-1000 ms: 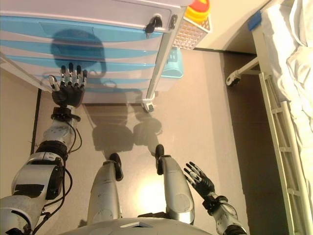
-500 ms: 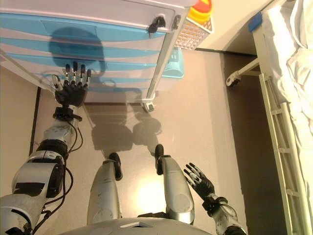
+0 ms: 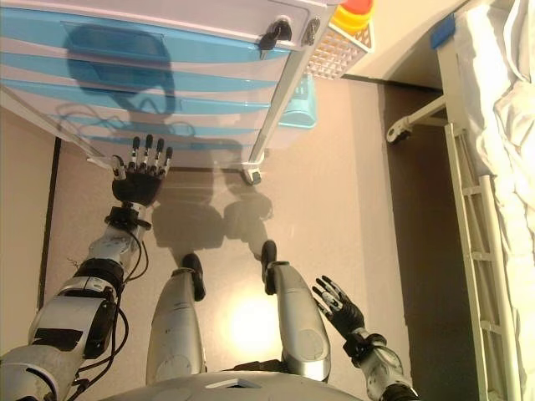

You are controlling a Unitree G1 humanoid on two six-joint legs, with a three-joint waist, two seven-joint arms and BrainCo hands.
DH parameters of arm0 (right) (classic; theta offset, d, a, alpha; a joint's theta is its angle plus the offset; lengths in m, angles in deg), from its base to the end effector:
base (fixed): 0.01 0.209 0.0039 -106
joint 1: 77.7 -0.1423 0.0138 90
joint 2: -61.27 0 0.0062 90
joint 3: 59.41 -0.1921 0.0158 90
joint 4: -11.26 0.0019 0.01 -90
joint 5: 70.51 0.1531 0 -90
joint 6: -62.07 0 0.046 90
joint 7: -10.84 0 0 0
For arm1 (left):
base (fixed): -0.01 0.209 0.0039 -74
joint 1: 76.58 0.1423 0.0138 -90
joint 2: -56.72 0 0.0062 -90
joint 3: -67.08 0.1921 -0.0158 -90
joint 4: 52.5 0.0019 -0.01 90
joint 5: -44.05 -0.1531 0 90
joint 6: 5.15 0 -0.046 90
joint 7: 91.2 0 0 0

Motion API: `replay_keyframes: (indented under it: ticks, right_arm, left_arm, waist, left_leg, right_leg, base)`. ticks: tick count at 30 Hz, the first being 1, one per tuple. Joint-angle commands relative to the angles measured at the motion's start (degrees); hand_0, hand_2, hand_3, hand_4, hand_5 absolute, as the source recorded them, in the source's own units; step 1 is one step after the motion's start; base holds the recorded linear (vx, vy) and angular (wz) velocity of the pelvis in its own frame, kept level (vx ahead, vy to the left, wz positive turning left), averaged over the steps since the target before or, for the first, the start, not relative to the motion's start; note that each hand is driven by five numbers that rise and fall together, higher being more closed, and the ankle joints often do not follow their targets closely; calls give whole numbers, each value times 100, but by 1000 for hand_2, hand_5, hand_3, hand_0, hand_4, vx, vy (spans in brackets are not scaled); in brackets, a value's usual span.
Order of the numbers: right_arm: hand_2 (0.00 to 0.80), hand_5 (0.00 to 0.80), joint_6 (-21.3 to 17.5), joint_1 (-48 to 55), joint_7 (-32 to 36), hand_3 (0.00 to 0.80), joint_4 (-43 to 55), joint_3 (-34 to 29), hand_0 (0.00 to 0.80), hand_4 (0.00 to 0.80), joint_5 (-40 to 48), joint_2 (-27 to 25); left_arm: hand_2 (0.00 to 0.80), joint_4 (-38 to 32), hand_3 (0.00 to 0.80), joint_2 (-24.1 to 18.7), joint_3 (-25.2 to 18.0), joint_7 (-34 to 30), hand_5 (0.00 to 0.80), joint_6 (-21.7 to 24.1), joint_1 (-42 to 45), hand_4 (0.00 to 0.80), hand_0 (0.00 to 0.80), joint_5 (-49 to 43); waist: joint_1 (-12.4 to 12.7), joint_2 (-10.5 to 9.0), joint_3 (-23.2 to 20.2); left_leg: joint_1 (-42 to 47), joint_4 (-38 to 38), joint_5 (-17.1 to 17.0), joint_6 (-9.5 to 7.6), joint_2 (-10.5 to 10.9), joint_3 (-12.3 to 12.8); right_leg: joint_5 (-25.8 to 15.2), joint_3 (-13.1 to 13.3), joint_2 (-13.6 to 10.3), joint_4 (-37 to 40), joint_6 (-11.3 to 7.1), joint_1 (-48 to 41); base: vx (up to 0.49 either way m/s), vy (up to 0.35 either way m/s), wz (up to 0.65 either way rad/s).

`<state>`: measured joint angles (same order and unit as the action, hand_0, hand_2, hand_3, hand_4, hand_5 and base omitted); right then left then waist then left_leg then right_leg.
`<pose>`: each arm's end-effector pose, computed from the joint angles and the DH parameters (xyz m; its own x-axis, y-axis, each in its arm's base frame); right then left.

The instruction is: Open the drawer and pick up the medicine

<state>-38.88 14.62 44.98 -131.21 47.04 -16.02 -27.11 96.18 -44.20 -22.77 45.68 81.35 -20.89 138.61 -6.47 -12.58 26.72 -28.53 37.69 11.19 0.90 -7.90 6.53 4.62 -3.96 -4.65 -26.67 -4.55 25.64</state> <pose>0.1188 -0.2074 -0.1167 0.8228 0.3528 -0.4456 0.0160 0.7694 0.6386 0.3060 0.2761 0.0324 0.9428 -0.0352 0.3316 0.3232 0.3411 -0.8827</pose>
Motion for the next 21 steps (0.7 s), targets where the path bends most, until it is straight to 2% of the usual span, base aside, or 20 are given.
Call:
replay_keyframes:
  ticks: [1, 12, 21]
  right_arm:
    - [0, 0, 37, 217, 126, 0, 383, 172, 0, 0, 57, -66]
    - [0, 0, 40, 160, 207, 0, 187, 241, 0, 0, 103, -128]
    - [0, 0, -32, 151, 323, 0, 21, 319, 0, 0, 167, -168]
  left_arm:
    - [0, -253, 0, 11, -73, -261, 0, 97, -41, 0, 0, 86]
    - [0, 112, 0, -417, -219, -12, 0, 75, -707, 0, 0, 401]
    - [0, 434, 0, -817, -127, 383, 0, 94, -1359, 0, 0, 514]
  waist:
    - [39, 133, -21]
    - [-29, 91, -70]
    - [-105, 56, -114]
  left_leg:
    - [139, -199, 341, -222, 308, 308]
    - [26, -2, 432, -230, 284, 303]
    - [-118, 190, 526, -253, 254, 298]
  right_leg:
    - [-139, -59, 226, 126, -242, -169]
    - [-122, -35, 247, -10, -254, -47]
    - [-124, 13, 264, -117, -252, 93]
  base:
    - [0, 0, 0]
    - [0, 0, 0]
    - [0, 0, 0]
